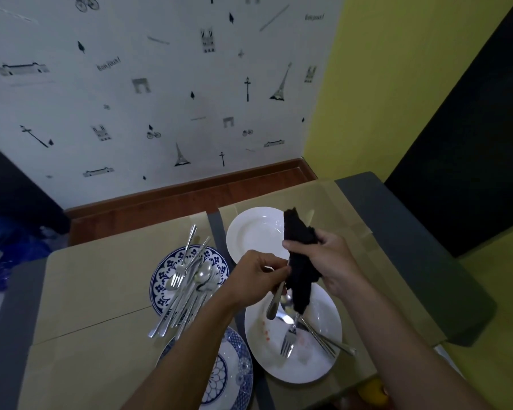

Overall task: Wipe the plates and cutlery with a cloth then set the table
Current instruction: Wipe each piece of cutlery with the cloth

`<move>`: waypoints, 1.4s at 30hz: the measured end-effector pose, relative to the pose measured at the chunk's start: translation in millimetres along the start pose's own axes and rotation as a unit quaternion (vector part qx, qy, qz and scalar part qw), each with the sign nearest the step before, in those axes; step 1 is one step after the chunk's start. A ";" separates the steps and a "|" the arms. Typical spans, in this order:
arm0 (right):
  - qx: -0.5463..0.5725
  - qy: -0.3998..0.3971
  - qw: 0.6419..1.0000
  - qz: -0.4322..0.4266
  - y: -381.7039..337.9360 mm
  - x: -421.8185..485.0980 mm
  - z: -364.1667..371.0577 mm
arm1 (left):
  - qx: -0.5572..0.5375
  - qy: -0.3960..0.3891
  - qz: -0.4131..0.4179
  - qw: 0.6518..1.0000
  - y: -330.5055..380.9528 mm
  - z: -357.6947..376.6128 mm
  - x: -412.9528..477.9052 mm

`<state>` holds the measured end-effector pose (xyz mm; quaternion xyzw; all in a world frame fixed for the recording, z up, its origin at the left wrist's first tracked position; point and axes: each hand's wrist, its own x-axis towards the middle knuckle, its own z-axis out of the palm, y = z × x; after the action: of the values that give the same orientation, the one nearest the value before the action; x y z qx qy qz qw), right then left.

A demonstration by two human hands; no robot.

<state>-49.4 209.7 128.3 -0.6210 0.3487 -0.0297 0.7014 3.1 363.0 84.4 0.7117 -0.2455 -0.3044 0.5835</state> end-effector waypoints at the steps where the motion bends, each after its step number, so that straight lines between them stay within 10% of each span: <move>1: -0.007 0.026 1.000 -0.011 -1.9 -0.6 0.1 | 0.024 0.002 0.006 1.000 -2.4 0.0 -0.2; 9: -0.005 0.095 0.995 -0.035 -2.8 7.0 -7.2 | 0.170 0.068 0.067 0.981 -12.1 0.8 1.5; 20: 0.012 0.066 0.998 -0.012 -0.6 4.8 -4.7 | -0.004 0.069 -0.055 0.996 1.5 -4.2 -4.0; 42: 0.008 -0.011 1.000 0.006 11.8 0.0 -6.5 | -0.050 0.059 -0.044 0.996 16.1 -5.8 -6.2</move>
<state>-57.5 207.0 117.8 -0.6138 0.3443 -0.0214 0.7101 3.1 368.1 101.8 0.7083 -0.1636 -0.2996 0.6179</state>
